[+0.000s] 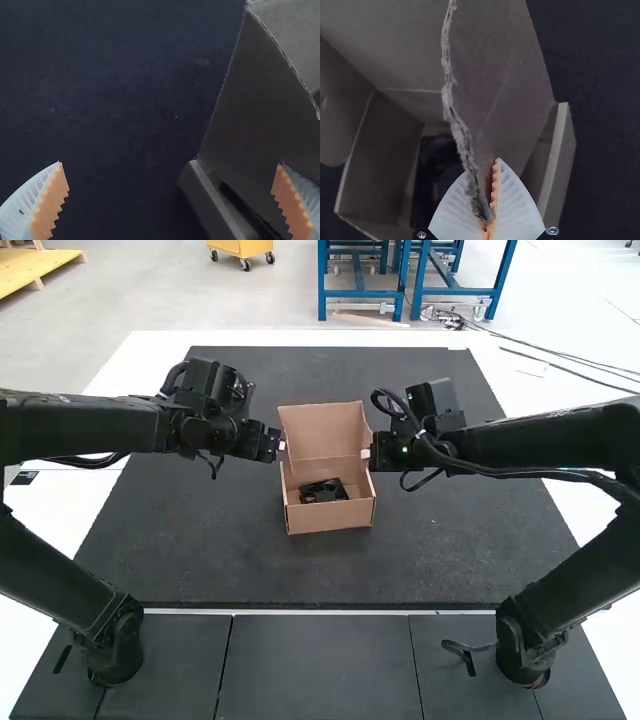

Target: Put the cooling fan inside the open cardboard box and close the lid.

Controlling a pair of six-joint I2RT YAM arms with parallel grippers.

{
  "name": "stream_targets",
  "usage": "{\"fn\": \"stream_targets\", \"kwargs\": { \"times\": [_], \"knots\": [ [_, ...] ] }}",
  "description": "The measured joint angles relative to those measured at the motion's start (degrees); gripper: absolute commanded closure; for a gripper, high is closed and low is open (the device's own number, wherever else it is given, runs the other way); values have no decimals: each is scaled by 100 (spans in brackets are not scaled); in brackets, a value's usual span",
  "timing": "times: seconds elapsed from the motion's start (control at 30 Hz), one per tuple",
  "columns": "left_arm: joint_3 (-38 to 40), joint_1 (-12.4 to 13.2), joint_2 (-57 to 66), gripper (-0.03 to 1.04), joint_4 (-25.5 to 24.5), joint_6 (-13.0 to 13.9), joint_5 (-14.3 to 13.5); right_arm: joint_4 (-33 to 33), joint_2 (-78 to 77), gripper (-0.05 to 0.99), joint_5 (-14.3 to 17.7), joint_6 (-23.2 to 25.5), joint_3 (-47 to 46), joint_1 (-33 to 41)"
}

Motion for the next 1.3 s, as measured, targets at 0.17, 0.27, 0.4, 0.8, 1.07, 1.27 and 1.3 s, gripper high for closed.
{"fn": "stream_targets", "kwargs": {
  "times": [0.17, 0.27, 0.4, 0.8, 1.07, 1.27, 1.3],
  "knots": [
    [-103, -9, -175, 5, -35, 13, 0, -2, -111, 95, 15, 0, -142, 31],
    [-179, -9, -229, 5, -44, 17, 0, -7, -131, 95, 24, 0, -173, 85],
    [-260, -9, -293, 5, -70, 24, 0, -20, -131, 95, 39, 0, -173, 101],
    [-378, -9, -345, 5, -103, 66, 20, -72, -131, 95, 42, -2, -297, 157],
    [-507, -9, -494, 5, -111, 83, 76, -201, -131, 95, 42, -7, -350, 223],
    [-647, -9, -629, 5, -131, 83, 153, -223, -131, 95, 42, -15, -356, 223],
    [-647, -9, -634, 5, -118, 83, 170, -223, -131, 95, 42, -17, -356, 223]
  ]
}}
